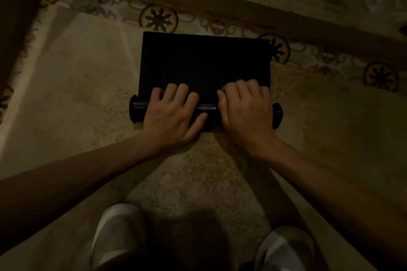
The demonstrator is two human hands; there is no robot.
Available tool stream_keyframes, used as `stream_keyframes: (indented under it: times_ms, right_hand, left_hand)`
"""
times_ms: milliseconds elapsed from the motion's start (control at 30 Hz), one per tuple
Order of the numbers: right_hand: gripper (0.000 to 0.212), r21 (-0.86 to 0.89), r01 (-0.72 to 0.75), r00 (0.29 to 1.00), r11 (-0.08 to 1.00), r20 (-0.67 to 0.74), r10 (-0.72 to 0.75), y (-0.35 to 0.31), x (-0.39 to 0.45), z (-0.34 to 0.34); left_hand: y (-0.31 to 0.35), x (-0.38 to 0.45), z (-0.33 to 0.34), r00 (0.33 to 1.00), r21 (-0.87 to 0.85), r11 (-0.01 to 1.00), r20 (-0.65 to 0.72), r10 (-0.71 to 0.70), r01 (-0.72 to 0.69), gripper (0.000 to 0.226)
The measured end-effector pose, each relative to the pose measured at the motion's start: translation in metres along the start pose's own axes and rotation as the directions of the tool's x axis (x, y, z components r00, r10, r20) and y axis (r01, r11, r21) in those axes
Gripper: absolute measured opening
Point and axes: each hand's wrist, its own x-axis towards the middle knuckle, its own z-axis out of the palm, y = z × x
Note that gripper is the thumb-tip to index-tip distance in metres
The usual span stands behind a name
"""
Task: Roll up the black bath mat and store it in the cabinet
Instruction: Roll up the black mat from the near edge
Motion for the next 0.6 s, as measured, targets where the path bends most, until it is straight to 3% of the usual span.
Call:
stream_keyframes:
  times_ms: [167, 367, 500, 600]
  right_hand:
    - [0.038, -0.033, -0.024, 0.999, 0.999, -0.041, 0.023, 0.001, -0.019, 0.013]
    - [0.047, -0.032, 0.005, 0.997, 0.999, -0.077, -0.008, 0.012, 0.015, 0.017]
    - [0.039, 0.015, 0.008, 0.999, 1.0, -0.048, -0.007, 0.015, 0.028, 0.016]
    - [0.037, 0.008, 0.001, 0.999, 1.0, -0.047, -0.001, 0.014, 0.029, 0.015]
  left_hand:
    - [-0.004, 0.022, -0.004, 0.998, -0.028, 0.999, 0.035, -0.043, 0.044, 0.037]
    - [-0.008, 0.037, -0.007, 0.994, -0.148, 0.984, -0.011, -0.105, 0.102, 0.029]
    - [-0.003, 0.012, 0.003, 0.987, -0.08, 0.986, -0.046, -0.151, 0.147, 0.036]
    - [-0.009, 0.015, 0.006, 0.997, 0.004, 0.998, -0.046, -0.067, 0.067, 0.044]
